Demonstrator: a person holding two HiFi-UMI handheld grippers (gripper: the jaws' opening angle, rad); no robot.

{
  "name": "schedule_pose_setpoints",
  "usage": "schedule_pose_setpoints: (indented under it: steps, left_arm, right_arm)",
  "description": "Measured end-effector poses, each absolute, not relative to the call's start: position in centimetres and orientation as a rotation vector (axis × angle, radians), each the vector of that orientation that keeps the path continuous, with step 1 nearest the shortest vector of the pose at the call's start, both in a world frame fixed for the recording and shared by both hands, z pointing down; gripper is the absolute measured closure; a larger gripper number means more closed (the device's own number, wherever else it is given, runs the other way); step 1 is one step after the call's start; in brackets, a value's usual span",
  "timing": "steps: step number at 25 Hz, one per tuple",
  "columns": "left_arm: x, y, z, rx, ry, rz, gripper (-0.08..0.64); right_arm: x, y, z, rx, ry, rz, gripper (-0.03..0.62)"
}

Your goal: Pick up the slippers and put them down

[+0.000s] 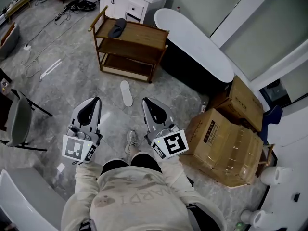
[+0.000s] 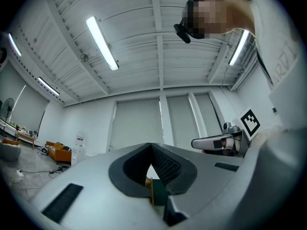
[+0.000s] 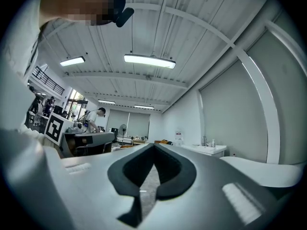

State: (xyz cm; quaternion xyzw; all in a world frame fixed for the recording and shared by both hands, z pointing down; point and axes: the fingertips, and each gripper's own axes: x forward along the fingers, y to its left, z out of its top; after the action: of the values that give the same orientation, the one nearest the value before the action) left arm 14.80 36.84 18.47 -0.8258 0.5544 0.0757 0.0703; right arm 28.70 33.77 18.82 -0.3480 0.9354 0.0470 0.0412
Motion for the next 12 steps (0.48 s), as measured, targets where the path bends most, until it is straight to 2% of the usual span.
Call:
schedule_pose_setpoints:
  steps: [12]
  left_arm:
    - [11.8,26.6,17.7,-2.404,1.741,0.207,0.557]
  right_arm:
    - [25.3,21.9,18.1,-0.956,2.881,0.135,0.589]
